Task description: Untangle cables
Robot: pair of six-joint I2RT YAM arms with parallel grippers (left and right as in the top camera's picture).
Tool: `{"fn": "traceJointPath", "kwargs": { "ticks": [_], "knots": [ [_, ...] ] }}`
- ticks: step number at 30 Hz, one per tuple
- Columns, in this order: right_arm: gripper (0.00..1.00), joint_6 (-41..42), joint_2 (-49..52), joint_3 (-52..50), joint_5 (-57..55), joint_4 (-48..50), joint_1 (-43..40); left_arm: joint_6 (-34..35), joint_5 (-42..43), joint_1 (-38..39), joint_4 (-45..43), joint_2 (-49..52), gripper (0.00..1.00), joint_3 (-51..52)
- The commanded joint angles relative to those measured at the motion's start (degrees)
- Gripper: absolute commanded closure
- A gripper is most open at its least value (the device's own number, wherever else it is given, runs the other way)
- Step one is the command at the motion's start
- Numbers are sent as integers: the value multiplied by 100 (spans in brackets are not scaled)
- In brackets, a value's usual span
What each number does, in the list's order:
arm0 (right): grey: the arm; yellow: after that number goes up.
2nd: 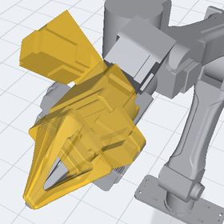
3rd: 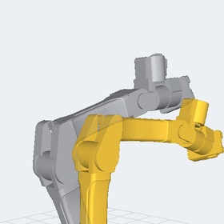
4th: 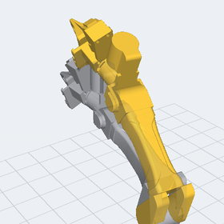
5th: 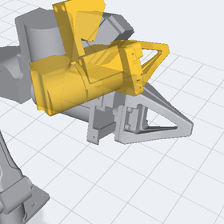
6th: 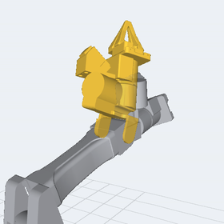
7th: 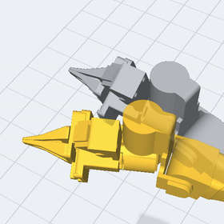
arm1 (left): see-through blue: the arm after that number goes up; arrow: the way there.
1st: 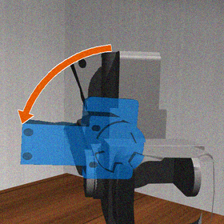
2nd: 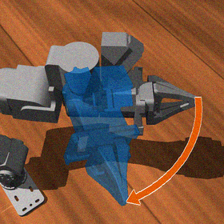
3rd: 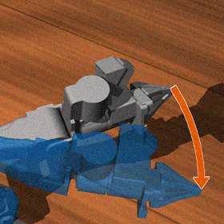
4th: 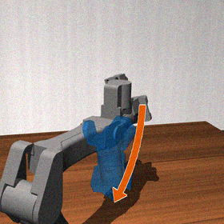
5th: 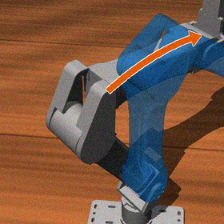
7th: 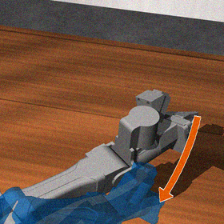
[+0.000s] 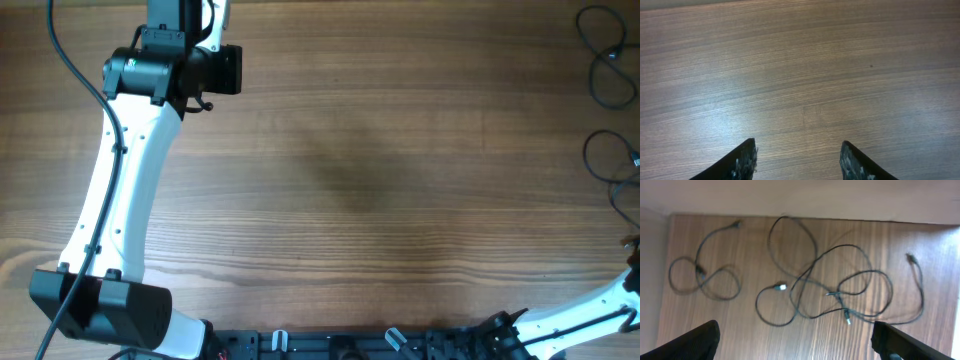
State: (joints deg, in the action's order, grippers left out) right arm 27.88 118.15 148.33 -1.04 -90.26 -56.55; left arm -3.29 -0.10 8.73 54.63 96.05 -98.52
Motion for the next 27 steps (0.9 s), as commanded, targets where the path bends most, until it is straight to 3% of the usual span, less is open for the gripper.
{"fn": "traceJointPath", "kwargs": {
  "ticks": [1,10,27],
  "knots": [
    [1,-426,81,4,315,-22,426,72,74,17,-20,-103,45,4],
    [0,-514,79,4,-409,-190,1377,-55,72,17,-15,-103,44,4],
    [0,-1331,-190,17,50,175,2835,-122,17,15,-70,-103,41,4]
  ]
}}
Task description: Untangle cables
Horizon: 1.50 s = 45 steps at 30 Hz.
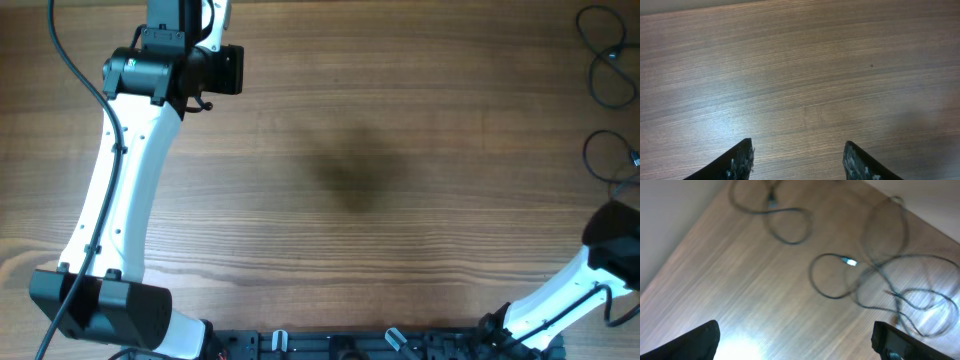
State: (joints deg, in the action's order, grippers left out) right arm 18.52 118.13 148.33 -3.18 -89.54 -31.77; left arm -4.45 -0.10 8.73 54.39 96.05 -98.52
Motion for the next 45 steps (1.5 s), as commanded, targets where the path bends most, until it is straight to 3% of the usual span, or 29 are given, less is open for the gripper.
{"fn": "traceJointPath", "kwargs": {
  "ticks": [1,13,17,20,28,30,37,45],
  "knots": [
    [0,-474,-234,17,264,131,498,101,-68,15,-63,-103,41,4],
    [1,-662,-715,17,4,916,2623,804,-1051,15,-494,-109,44,4],
    [0,-654,-695,15,-778,1152,3438,800,-1082,15,-737,-160,46,4],
    [0,-658,-697,15,-1290,1309,3930,914,-1598,2,-817,-267,46,4],
    [0,-610,-695,15,-1296,1550,4319,1095,-2551,-83,-1029,-468,44,4],
    [0,-612,-695,15,-1174,1556,4323,1093,-2286,-199,-1003,-466,43,4],
    [0,-643,-479,15,-855,1558,4323,1078,114,-844,-1088,-457,37,4],
    [0,-498,116,15,-575,1604,4476,922,348,-885,-1158,-413,34,4]
  ]
}}
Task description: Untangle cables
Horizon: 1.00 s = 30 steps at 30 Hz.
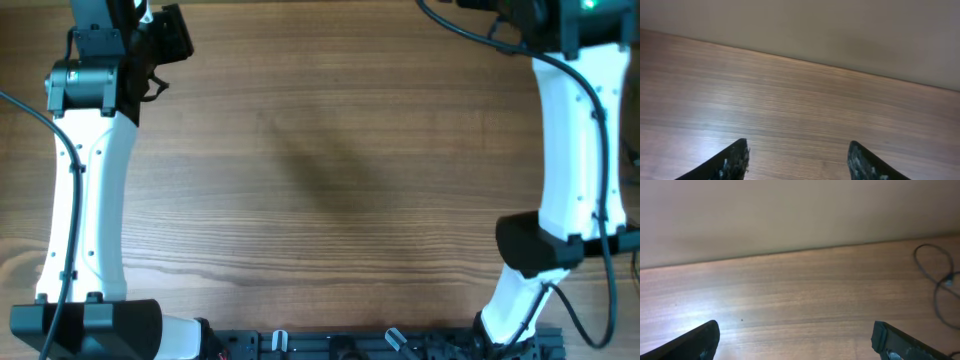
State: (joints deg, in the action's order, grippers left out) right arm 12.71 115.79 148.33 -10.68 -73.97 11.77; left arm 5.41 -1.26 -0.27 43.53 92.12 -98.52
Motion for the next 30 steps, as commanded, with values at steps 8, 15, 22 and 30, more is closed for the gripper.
{"fn": "traceJointPath", "kwargs": {
  "ticks": [8,15,22,30],
  "knots": [
    [1,291,852,15,195,-485,409,105,1047,44,197,540,33,4],
    [0,579,876,4,184,-809,638,109,573,404,387,1113,34,4],
    [0,610,887,4,170,-1290,638,107,109,748,382,1259,34,4],
    [0,656,916,4,142,-1340,616,107,74,767,522,1246,35,2]
  ]
}}
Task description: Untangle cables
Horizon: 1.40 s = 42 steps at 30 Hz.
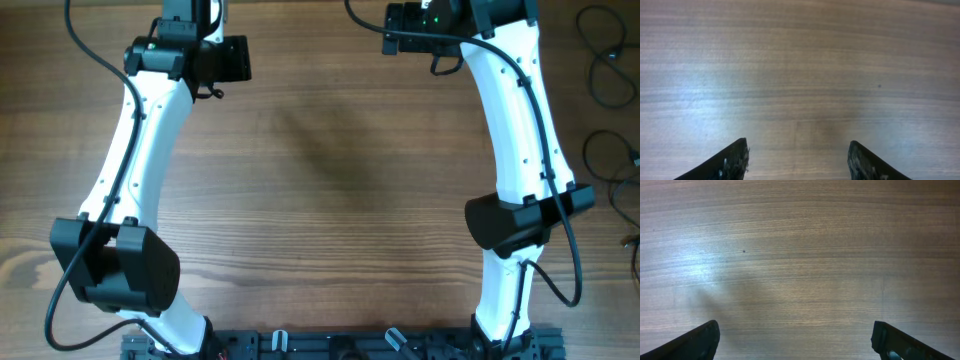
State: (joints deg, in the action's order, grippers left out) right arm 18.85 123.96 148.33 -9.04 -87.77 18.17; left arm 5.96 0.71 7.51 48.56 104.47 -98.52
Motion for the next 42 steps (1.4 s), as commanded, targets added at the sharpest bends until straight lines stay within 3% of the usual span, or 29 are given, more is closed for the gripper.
{"fn": "traceJointPath", "kwargs": {
  "ticks": [1,14,24,32,37,42],
  "knots": [
    [0,37,98,4,-66,92,-24,52,-140,-11,13,11,35,2],
    [12,-514,136,-66,-584,2090,-20,28,-146,-11,-15,-11,37,2],
    [25,-833,129,-1209,-907,2973,-17,-39,-144,-11,-26,-44,38,2],
    [20,-1329,42,-1209,-999,3967,-37,-79,-146,-11,22,-66,39,2],
    [19,-1261,0,-1416,-1471,3718,-400,-79,-197,4,-15,-98,40,2],
    [12,-1198,-826,-2997,-1598,4299,-748,-251,-446,15,-83,-170,40,2]
  ]
}}
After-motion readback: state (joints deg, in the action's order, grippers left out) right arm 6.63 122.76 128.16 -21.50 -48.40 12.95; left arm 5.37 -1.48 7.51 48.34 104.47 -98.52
